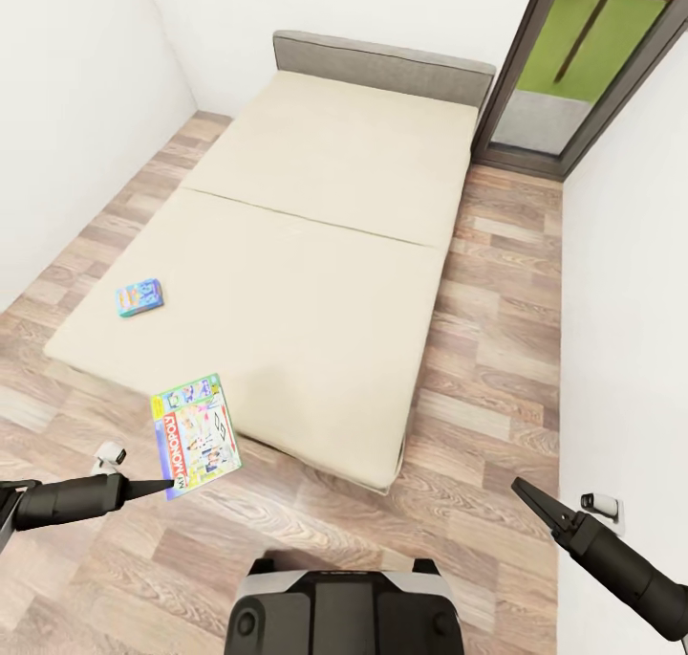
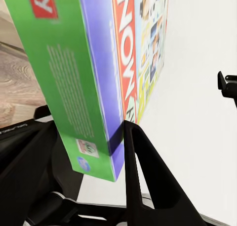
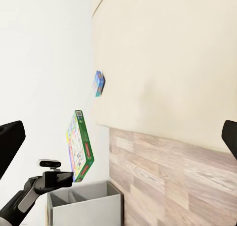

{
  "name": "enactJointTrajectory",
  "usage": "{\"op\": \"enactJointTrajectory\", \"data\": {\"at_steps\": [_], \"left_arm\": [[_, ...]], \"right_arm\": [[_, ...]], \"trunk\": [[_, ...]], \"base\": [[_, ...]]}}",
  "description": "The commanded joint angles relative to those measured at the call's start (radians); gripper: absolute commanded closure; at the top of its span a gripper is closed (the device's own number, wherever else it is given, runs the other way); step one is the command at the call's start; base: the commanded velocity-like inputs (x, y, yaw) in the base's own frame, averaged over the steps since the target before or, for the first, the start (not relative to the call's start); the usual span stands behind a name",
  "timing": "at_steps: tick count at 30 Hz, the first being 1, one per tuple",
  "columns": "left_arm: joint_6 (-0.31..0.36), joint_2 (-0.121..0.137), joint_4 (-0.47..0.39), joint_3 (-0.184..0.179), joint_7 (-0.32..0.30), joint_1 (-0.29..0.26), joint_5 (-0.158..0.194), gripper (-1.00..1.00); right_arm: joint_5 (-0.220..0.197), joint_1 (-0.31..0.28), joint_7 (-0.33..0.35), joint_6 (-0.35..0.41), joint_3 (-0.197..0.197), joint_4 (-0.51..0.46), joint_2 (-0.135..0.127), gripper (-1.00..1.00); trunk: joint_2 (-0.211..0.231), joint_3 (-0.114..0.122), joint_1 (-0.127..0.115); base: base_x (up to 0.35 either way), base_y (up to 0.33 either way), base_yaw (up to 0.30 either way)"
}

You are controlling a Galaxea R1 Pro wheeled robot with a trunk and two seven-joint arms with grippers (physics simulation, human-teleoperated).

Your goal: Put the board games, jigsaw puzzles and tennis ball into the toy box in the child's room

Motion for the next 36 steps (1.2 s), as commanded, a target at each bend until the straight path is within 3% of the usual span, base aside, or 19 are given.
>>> {"op": "enactJointTrajectory", "data": {"at_steps": [1, 36], "left_arm": [[0.01, 0.0, 0.0, 0.0, -0.004, -0.001, -0.001, 1.0], [0.01, 0.0, 0.0, -0.001, -0.004, -0.001, -0.001, 1.0]], "right_arm": [[-0.003, 0.0, 0.001, 0.005, -0.001, 0.0, 0.0, -1.0], [-0.003, 0.0, 0.0, 0.005, 0.0, -0.002, 0.0, -1.0]], "trunk": [[-0.001, 0.0, 0.001], [-0.001, 0.048, 0.001]], "base": [[0.0, 0.0, 0.196], [0.0, 0.0, 0.2]]}}
